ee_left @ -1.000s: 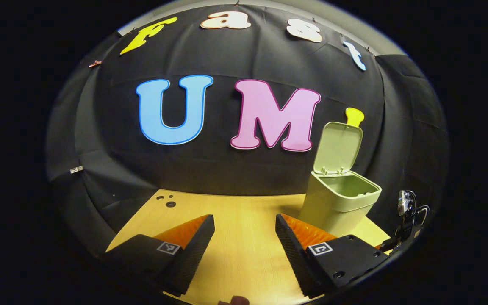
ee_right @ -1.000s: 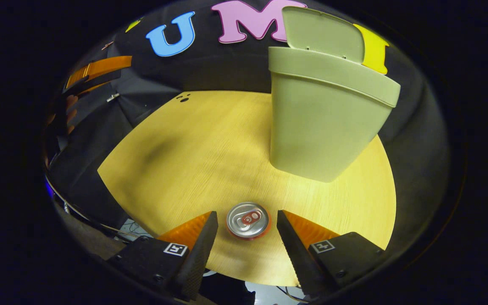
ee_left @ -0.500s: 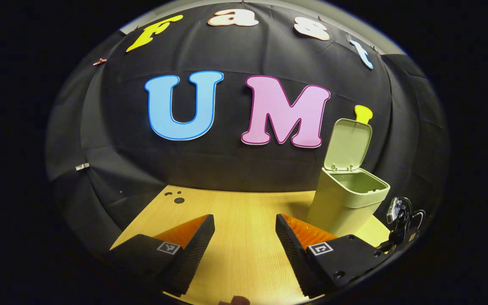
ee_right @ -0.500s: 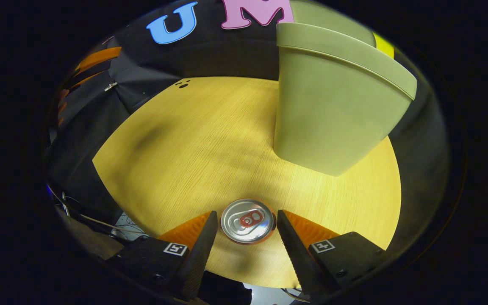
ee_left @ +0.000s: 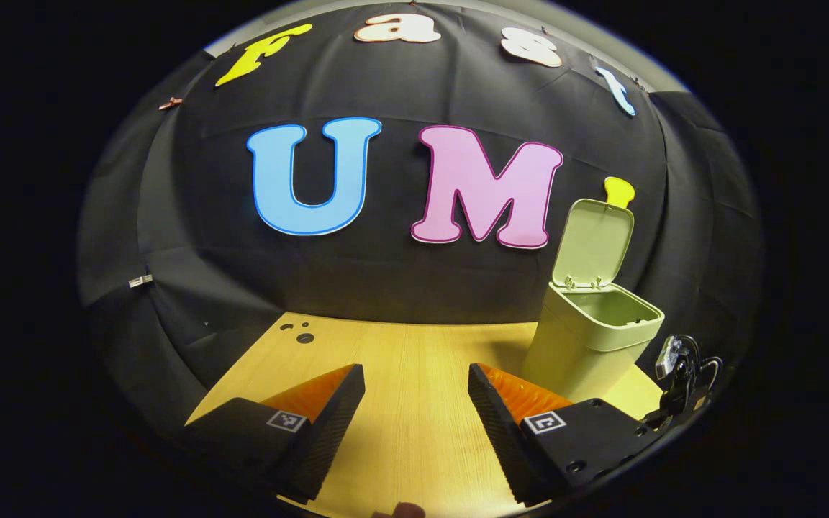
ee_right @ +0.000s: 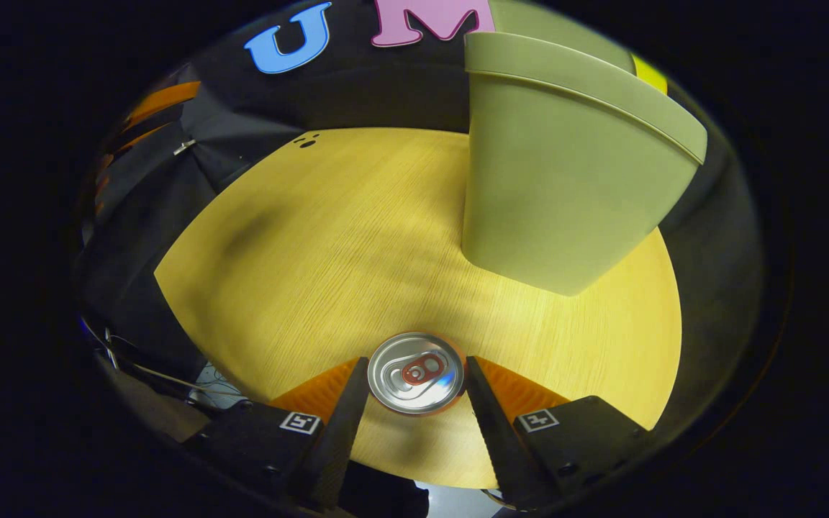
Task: Press the lid of the desktop garbage bin to open it, pick up the crumpled paper on the desktop and throw it into the bin, then pick up the pop can on the desktop and drop it into the bin, and finally close the garbage bin lid.
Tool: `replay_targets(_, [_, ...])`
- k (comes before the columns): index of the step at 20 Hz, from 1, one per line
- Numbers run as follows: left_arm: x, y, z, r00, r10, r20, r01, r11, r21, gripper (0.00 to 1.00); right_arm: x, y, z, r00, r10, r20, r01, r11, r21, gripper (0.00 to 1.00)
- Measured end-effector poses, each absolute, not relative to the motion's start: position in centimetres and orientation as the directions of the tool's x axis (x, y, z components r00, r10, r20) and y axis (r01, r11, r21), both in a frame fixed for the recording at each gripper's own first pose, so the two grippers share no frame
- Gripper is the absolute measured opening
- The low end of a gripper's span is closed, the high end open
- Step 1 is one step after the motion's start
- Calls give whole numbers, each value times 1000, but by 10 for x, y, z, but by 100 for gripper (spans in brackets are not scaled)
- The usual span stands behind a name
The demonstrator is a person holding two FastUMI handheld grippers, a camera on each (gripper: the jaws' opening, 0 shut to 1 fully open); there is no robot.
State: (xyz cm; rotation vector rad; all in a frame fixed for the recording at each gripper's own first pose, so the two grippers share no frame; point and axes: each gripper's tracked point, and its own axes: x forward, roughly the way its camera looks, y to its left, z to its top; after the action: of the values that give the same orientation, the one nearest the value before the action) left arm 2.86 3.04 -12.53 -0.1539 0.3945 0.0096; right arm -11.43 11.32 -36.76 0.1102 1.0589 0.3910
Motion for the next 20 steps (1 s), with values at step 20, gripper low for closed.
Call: replay_targets(20, [40,12,-126,920,-68,-385,-1,984,-177,94,-49,90,-188,650,472,-595,-260,874,409,83])
